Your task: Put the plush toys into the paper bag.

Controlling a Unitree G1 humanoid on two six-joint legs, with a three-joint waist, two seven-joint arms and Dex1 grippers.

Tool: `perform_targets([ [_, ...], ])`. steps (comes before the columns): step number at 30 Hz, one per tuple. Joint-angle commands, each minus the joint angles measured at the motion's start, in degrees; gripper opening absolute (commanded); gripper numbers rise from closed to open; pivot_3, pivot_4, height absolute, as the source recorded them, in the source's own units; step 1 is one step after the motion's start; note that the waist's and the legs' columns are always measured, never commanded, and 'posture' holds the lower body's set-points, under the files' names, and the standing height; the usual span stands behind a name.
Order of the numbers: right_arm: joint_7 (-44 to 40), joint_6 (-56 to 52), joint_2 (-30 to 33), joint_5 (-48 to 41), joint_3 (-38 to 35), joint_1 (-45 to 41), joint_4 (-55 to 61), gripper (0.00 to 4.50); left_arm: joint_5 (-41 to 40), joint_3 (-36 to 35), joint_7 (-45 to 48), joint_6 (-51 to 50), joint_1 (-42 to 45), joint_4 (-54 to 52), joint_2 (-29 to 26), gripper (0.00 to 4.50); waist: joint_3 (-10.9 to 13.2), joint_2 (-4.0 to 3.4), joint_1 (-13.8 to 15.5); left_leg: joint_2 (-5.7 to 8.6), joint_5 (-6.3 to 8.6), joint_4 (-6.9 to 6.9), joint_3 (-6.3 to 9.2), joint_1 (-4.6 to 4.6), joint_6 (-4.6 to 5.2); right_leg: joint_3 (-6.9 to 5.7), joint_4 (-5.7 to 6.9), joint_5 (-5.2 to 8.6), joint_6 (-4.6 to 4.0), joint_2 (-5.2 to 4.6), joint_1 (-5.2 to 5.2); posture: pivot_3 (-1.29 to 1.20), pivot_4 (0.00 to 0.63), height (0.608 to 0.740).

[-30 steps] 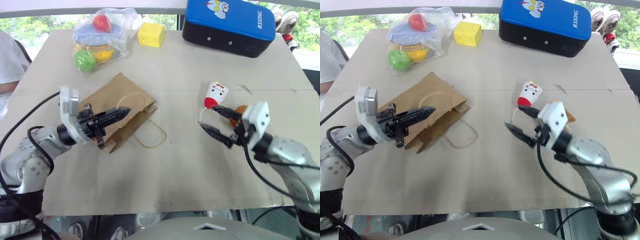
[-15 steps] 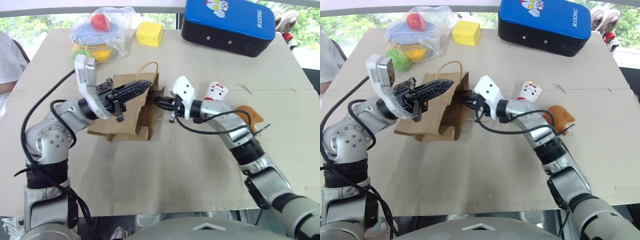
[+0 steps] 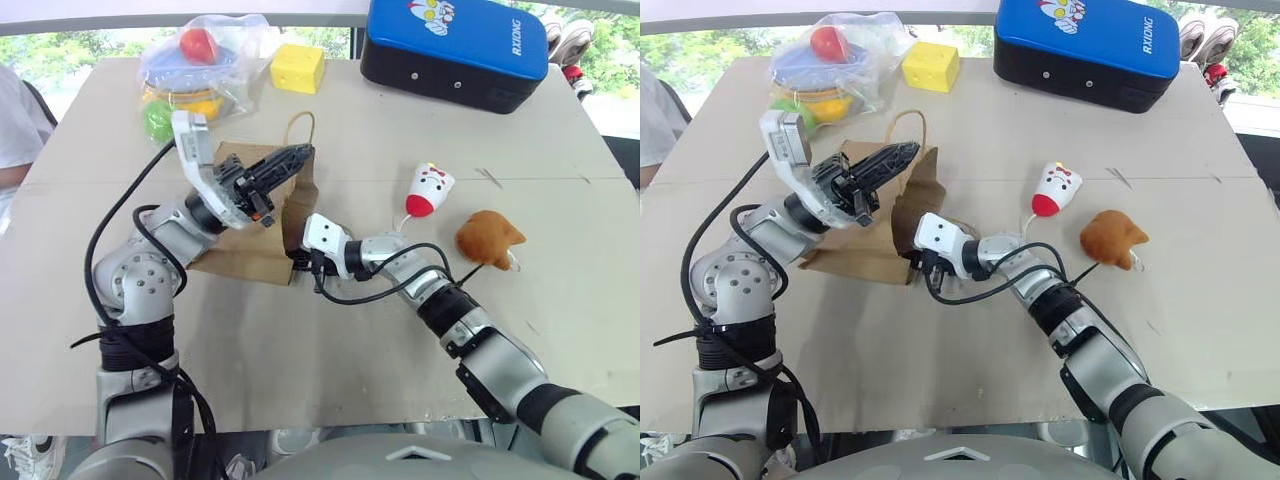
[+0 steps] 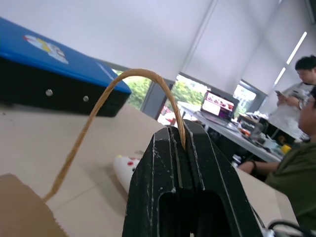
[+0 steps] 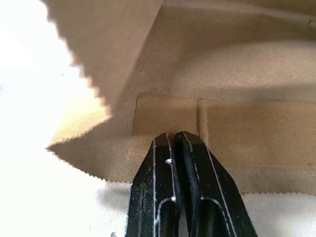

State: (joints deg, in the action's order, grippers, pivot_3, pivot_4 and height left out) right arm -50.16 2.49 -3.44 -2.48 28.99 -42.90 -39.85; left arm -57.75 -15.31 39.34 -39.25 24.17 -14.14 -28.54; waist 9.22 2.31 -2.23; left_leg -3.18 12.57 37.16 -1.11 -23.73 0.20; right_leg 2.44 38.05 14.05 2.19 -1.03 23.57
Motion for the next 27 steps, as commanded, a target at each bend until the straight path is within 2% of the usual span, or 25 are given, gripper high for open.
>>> perform_targets([
  [1, 0.1, 2.7, -2.1, 2.5, -0.5, -1.1, -6.0, 0.04, -4.3, -3.5, -4.9, -0.4, 1.3, -4.1, 0.7, 0.00, 0.0, 0.00, -0.4, -0.02, 0.00, -0.01, 0.01, 0.03, 0.00, 0.01, 0.02, -0.01, -0.01, 0.02, -0.01, 0.00, 0.150, 0.740],
  [7, 1.4, 3.9, -3.0, 4.2, -2.1, -0.6, -9.9, 0.04, -6.7, -7.1, -7.4, -1.5, 2.9, -3.7, -3.0, 0.00, 0.0, 0.01, -0.7, -0.10, -0.01, -0.02, 0.05, 0.15, -0.02, 0.01, 0.13, -0.07, -0.11, 0.13, -0.02, 0.00, 0.150, 0.740],
  [9, 3.3, 3.5, -2.7, 3.8, -4.2, -0.5, -9.0, 0.04, -0.6, -5.8, -6.4, 3.0, 2.2, -4.6, -3.8, 0.00, 0.0, 0.00, -0.7, -0.09, -0.01, -0.02, 0.00, 0.25, -0.02, 0.05, 0.13, -0.07, -0.11, 0.13, -0.09, 0.00, 0.150, 0.740],
  [12, 7.5, -3.0, -1.9, -1.7, -12.2, -0.5, -2.7, 0.04, 10.3, -2.5, -4.4, 11.3, 0.6, -5.9, -4.7, 0.00, 0.0, -0.05, -0.2, -0.07, -0.06, -0.03, -0.01, 0.26, -0.11, 0.04, 0.13, -0.06, -0.12, 0.11, -0.12, 0.00, 0.150, 0.740],
  [14, 8.9, -7.3, -0.5, -3.6, -15.4, 0.4, 2.9, 0.04, 11.7, -2.0, -4.0, 12.9, 1.0, -5.7, -4.3, 0.00, 0.0, -0.04, 0.3, -0.04, -0.12, -0.04, -0.01, 0.14, -0.20, 0.02, 0.13, -0.07, -0.12, 0.06, -0.04, 0.00, 0.150, 0.740],
  [18, 8.8, -14.4, 3.5, -4.2, -15.9, 5.5, 16.5, 0.04, 15.7, -0.8, 1.0, 20.8, 0.8, -3.4, -2.3, 0.00, 0.0, -0.04, 1.0, 0.04, -0.12, -0.05, 0.00, -0.11, -0.21, -0.03, -0.10, -0.09, -0.08, -0.07, 0.04, 0.00, 0.150, 0.740],
  [25, 15.8, -35.0, 6.5, -16.3, -25.2, 13.6, 51.5, 0.04, 20.0, 1.8, 11.0, 27.5, -1.0, 4.1, -2.8, 0.00, 0.1, -0.12, 1.1, -0.01, -0.12, -0.39, -0.04, -0.08, -0.21, 0.01, -0.07, -0.07, -0.11, 0.04, 0.21, 0.00, 0.150, 0.740],
  [27, 16.9, -39.5, 8.9, -18.3, -26.0, 15.0, 59.5, 0.57, 21.2, 2.4, 12.2, 29.0, 0.4, 6.9, -2.5, 0.00, 0.0, -0.11, 1.3, -0.01, -0.12, -0.38, -0.03, -0.08, -0.21, 0.00, -0.09, -0.07, -0.11, 0.04, 0.21, 0.00, 0.150, 0.740],
])
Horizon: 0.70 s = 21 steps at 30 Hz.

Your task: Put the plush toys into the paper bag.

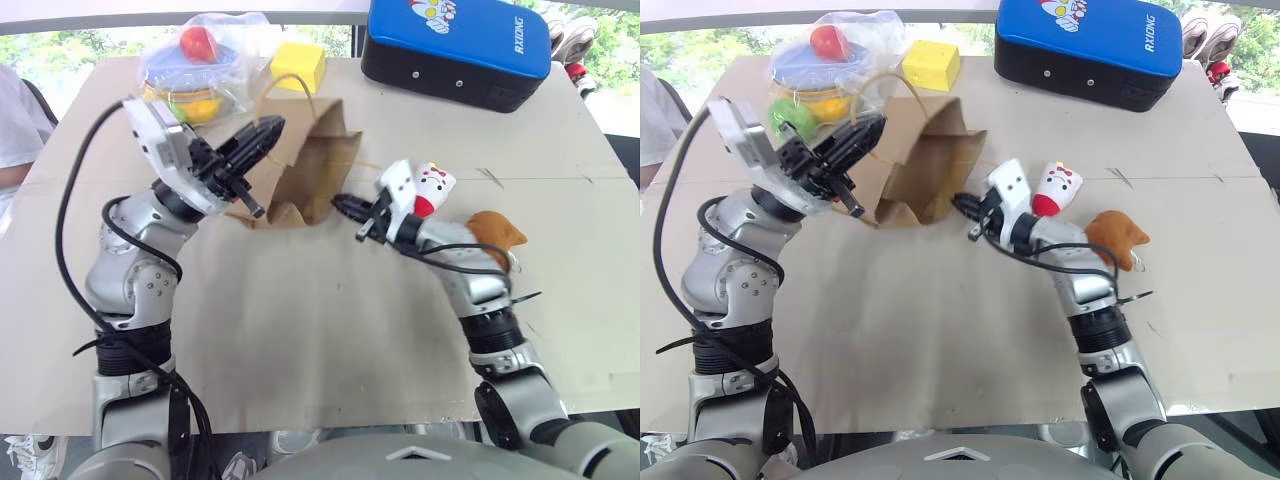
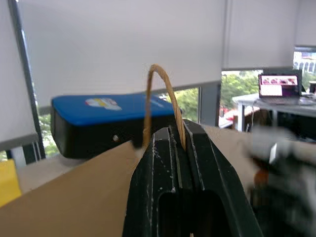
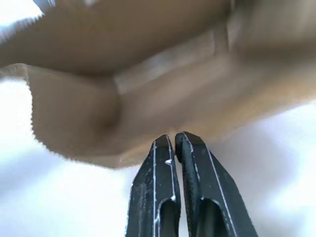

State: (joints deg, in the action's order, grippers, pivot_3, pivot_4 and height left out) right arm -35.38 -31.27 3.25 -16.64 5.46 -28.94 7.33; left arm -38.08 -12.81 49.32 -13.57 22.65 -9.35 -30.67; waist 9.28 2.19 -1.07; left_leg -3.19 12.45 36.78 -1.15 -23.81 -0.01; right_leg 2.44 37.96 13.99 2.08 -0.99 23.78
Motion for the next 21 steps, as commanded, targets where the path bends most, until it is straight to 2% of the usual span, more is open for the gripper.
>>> perform_targets([
  [1, 2.9, -8.5, 3.1, -6.1, -3.2, 1.5, 16.2, 0.94, 2.0, 0.2, 2.7, 3.8, 2.7, 3.4, -0.2, 0.00, 0.0, 0.02, 0.1, 0.01, 0.00, 0.00, -0.01, 0.00, 0.00, 0.00, -0.03, 0.00, 0.01, -0.01, -0.02, 0.00, 0.150, 0.740],
  [5, 10.8, -15.5, 5.4, -7.5, -8.7, 0.3, 25.3, 2.82, 4.6, 2.0, 5.3, 5.5, 5.2, 7.1, -0.4, 0.00, 0.0, 0.03, 0.3, 0.02, 0.00, 0.02, -0.02, -0.02, 0.00, 0.00, -0.07, 0.01, 0.02, -0.02, -0.03, 0.00, 0.150, 0.740],
  [7, 12.4, -17.7, 6.5, -9.7, -11.5, -0.4, 27.6, 3.51, 5.6, 2.4, 5.4, 5.4, 6.0, 8.1, -0.8, 0.00, 0.0, 0.03, 0.3, 0.04, 0.00, 0.03, -0.02, -0.03, 0.00, 0.01, -0.07, 0.00, 0.02, -0.03, -0.02, 0.00, 0.150, 0.740],
  [10, 11.8, -19.5, 7.2, -16.5, -14.8, -1.7, 30.1, 3.51, 7.2, 2.8, 6.0, 6.8, 6.3, 8.3, -1.0, 0.00, 0.0, 0.03, 0.0, 0.03, 0.00, 0.02, -0.03, -0.02, 0.01, 0.02, -0.09, 0.01, 0.02, -0.02, -0.03, 0.00, 0.150, 0.740],
  [13, 10.1, -21.3, 5.6, -29.4, -18.1, -3.4, 30.7, 3.51, 9.0, 3.6, 3.8, 6.8, 7.5, 7.8, -0.1, 0.00, 0.0, 0.01, -0.1, -0.01, 0.00, -0.01, 0.01, -0.02, 0.01, 0.01, -0.06, 0.01, 0.01, 0.02, -0.02, 0.00, 0.150, 0.740],
  [17, 8.9, -19.5, 8.7, -26.5, -12.0, -4.1, 28.2, 3.51, 8.7, 4.2, 0.6, 5.8, 9.9, 4.3, 1.9, 0.00, 0.0, 0.03, 0.0, 0.01, 0.00, 0.02, -0.01, -0.02, 0.02, 0.02, -0.08, 0.00, 0.03, -0.01, -0.04, 0.00, 0.150, 0.740],
  [21, 8.3, -16.9, 8.8, -25.0, -7.4, -5.2, 24.9, 3.51, 7.9, 2.8, -4.0, 3.3, 12.6, 1.0, 2.1, 0.00, 0.0, 0.04, 0.0, 0.03, 0.00, 0.03, 0.00, -0.05, 0.02, 0.01, -0.10, 0.00, 0.03, -0.01, -0.04, 0.00, 0.150, 0.740],
])
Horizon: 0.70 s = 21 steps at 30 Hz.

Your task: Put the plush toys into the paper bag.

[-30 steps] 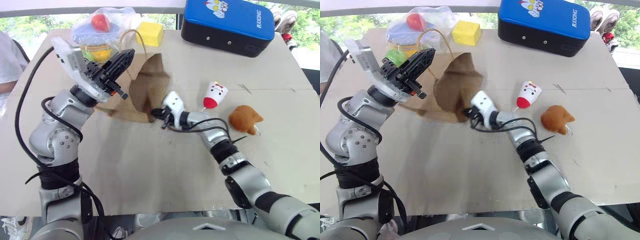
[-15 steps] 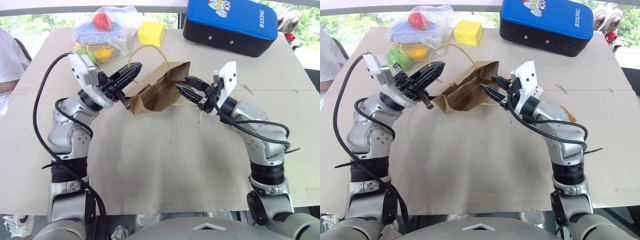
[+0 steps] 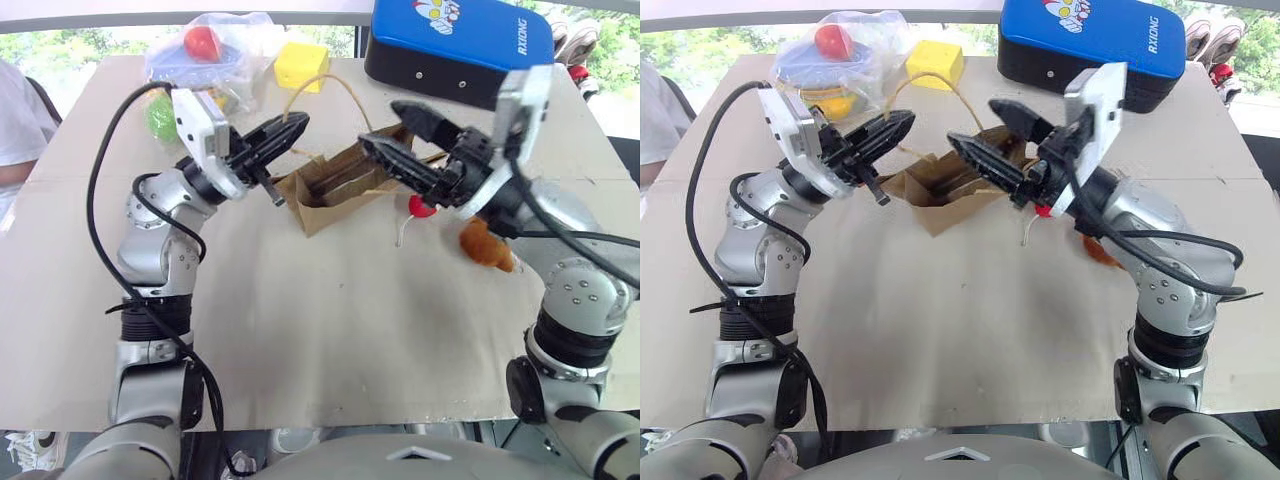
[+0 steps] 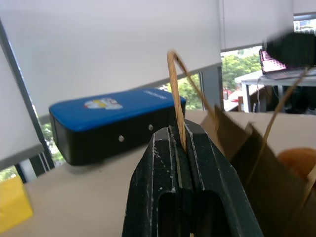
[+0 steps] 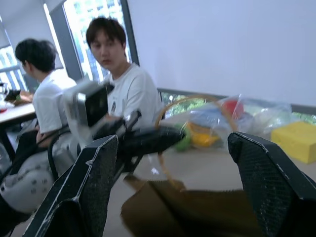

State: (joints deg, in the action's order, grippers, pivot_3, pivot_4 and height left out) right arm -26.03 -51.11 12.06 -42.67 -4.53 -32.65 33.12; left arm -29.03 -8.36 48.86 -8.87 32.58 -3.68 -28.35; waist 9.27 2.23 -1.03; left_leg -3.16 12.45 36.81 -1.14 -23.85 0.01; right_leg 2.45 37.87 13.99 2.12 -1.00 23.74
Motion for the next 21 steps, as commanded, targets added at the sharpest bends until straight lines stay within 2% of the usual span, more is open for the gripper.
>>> perform_targets([
  [1, -1.3, 3.4, -0.6, 0.7, 3.2, -1.9, -1.9, 3.51, -1.0, -1.9, -4.2, -1.7, 3.0, -5.5, -0.5, 0.00, 0.0, 0.00, -0.1, 0.00, 0.00, 0.00, 0.01, 0.00, 0.00, 0.00, 0.00, 0.00, 0.00, 0.01, 0.00, 0.00, 0.150, 0.740],
  [7, -6.9, 7.6, -9.0, -5.2, 5.2, -6.8, -11.6, 3.51, 2.0, -2.7, -5.1, -1.8, 3.4, -9.4, -6.0, 0.00, 0.0, -0.02, -1.3, -0.04, 0.00, -0.01, 0.03, 0.03, 0.00, 0.00, 0.05, 0.00, 0.00, 0.06, 0.01, 0.00, 0.150, 0.740],
  [9, -8.4, 8.5, -10.5, -6.6, 5.0, -7.8, -13.5, 4.07, 2.9, -2.4, -5.2, -1.7, 2.4, -10.5, -7.3, 0.00, 0.0, -0.02, -1.3, -0.04, 0.00, -0.04, 0.05, 0.03, 0.00, -0.03, 0.04, 0.00, -0.01, 0.05, 0.01, 0.00, 0.150, 0.740],
  [10, -9.2, 8.6, -10.7, -7.0, 5.4, -8.2, -13.9, 4.36, 2.8, -2.6, -5.8, -2.2, 1.9, -11.1, -7.5, 0.00, 0.0, -0.03, -1.3, -0.04, 0.00, -0.04, 0.05, 0.02, 0.00, -0.03, 0.03, 0.00, -0.01, 0.04, 0.01, 0.00, 0.150, 0.740],
  [11, -9.7, 8.5, -11.0, -7.6, 5.5, -8.3, -13.9, 4.44, 3.3, -2.8, -6.7, -2.8, 1.4, -11.5, -7.8, 0.00, 0.0, -0.02, -1.1, -0.04, 0.00, -0.04, 0.04, 0.02, 0.00, -0.03, 0.02, 0.00, -0.01, 0.02, 0.01, 0.00, 0.150, 0.740],
  [16, -10.2, 5.7, -10.5, -14.3, 4.9, -7.2, -11.8, 4.44, 6.0, -2.9, -9.2, -2.8, -0.2, -12.2, -8.4, 0.00, 0.0, -0.02, -0.9, -0.02, 0.00, -0.03, 0.04, 0.00, 0.00, -0.05, 0.01, 0.00, 0.00, -0.02, 0.00, 0.00, 0.150, 0.740],
  [21, -8.4, 4.7, -8.2, -17.2, 4.1, -5.2, -9.5, 4.44, 7.9, -3.4, -9.9, -2.1, -1.5, -11.5, -9.1, 0.00, 0.0, -0.03, -1.0, -0.03, 0.00, -0.04, 0.04, 0.00, 0.00, -0.06, 0.01, 0.00, -0.01, -0.01, 0.01, 0.00, 0.150, 0.740],
])
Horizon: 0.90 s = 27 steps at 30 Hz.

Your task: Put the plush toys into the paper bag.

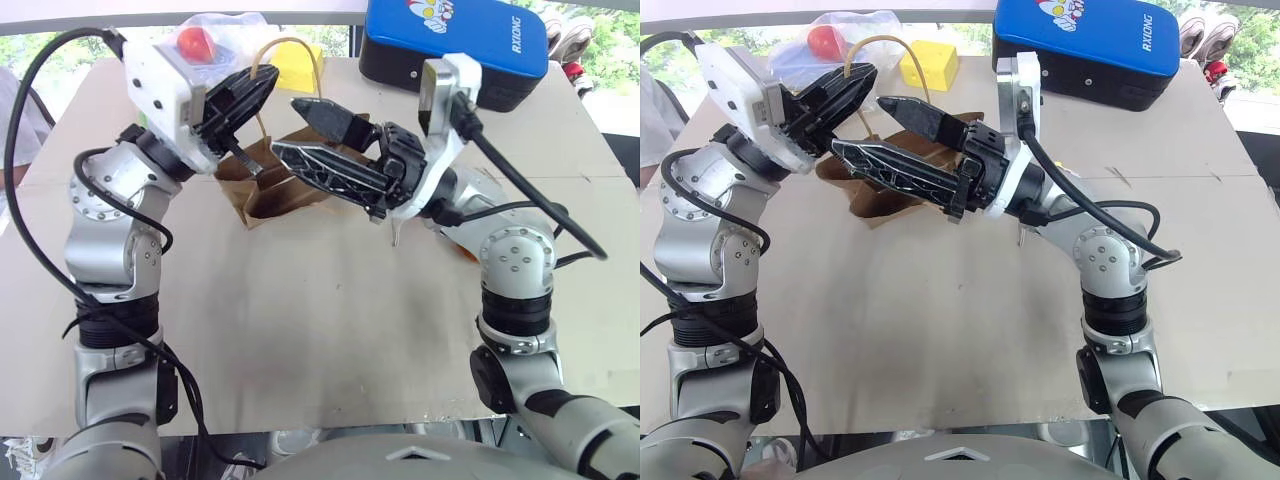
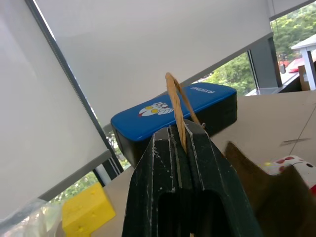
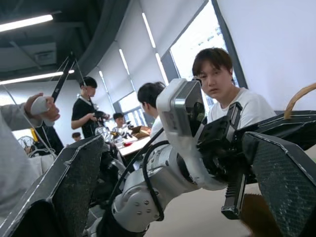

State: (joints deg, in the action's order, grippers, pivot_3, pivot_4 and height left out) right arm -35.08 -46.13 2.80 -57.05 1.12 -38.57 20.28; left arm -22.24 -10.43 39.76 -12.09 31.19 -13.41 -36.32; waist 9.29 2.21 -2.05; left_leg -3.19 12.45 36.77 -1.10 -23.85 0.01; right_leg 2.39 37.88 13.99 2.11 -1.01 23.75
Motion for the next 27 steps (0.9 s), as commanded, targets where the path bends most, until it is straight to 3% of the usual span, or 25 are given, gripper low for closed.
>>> perform_targets([
  [1, 0.9, -0.2, 1.6, -3.1, -1.8, 1.1, 3.7, 4.44, 1.3, -1.3, -0.9, 1.3, 0.0, -1.6, -1.1, 0.00, 0.0, 0.00, 0.0, 0.00, 0.00, 0.00, 0.00, 0.00, 0.00, 0.01, 0.00, 0.00, 0.00, 0.00, 0.00, 0.00, 0.150, 0.740],
  [6, 6.3, 0.5, 6.2, -3.2, -5.5, 2.9, 6.6, 4.44, 0.4, -1.7, 0.1, 1.0, -2.0, -2.2, -1.0, 0.00, 0.0, 0.00, 0.0, 0.00, 0.00, 0.00, -0.01, 0.00, 0.00, 0.02, 0.00, 0.00, 0.00, 0.00, 0.00, 0.00, 0.150, 0.740],
  [12, 9.5, 0.8, 18.9, 4.9, -8.4, 5.7, 6.0, 4.44, -0.6, -3.7, 0.2, 0.1, -5.5, -3.2, -2.2, 0.00, 0.0, 0.01, 0.1, 0.01, 0.00, 0.00, -0.05, 0.00, 0.00, 0.03, -0.04, 0.00, 0.00, -0.03, 0.00, 0.00, 0.150, 0.740],
  [14, 9.4, 2.1, 22.7, 11.2, -6.6, 6.4, 2.9, 4.44, -0.6, -3.9, 0.0, -0.2, -6.3, -3.6, -2.3, 0.00, 0.0, 0.00, -0.1, 0.00, 0.00, -0.01, -0.04, 0.01, 0.00, 0.04, -0.03, 0.01, 0.00, -0.01, 0.01, 0.00, 0.150, 0.740],
  [16, 9.1, 4.4, 27.0, 21.3, -0.1, 6.0, -3.1, 4.44, -0.4, -3.7, -0.9, -0.9, -6.4, -3.8, -2.0, 0.00, 0.0, 0.01, -0.1, 0.00, 0.00, -0.02, -0.10, 0.04, 0.00, 0.10, -0.03, 0.01, 0.00, 0.00, 0.00, 0.00, 0.150, 0.740],
  [18, 9.5, 6.0, 26.3, 27.6, 5.0, 4.1, -12.6, 4.44, -1.1, -3.2, -3.2, -2.8, -5.4, -4.3, -0.2, 0.00, 0.0, 0.08, -0.3, 0.02, 0.00, -0.01, -0.16, 0.08, 0.00, 0.14, -0.03, 0.01, 0.01, 0.00, 0.00, 0.00, 0.150, 0.740],
  [25, 9.5, 14.1, 20.7, 42.9, 12.7, -3.2, -40.0, 4.44, -7.4, -3.5, -9.0, -12.9, -3.4, -9.2, 4.1, 0.00, 0.0, 0.07, -0.2, 0.03, 0.00, -0.01, -0.15, -0.02, 0.01, 0.17, -0.04, 0.00, 0.01, 0.01, 0.05, 0.00, 0.150, 0.740],
  [27, 9.1, 17.2, 20.7, 47.0, 14.7, -4.0, -43.8, 3.92, -11.2, -4.7, -10.1, -16.0, -3.0, -10.2, 5.0, 0.00, 0.0, 0.12, -0.1, 0.03, 0.00, 0.00, -0.13, -0.01, 0.00, 0.15, -0.06, -0.01, 0.03, 0.01, 0.02, 0.00, 0.150, 0.740],
])
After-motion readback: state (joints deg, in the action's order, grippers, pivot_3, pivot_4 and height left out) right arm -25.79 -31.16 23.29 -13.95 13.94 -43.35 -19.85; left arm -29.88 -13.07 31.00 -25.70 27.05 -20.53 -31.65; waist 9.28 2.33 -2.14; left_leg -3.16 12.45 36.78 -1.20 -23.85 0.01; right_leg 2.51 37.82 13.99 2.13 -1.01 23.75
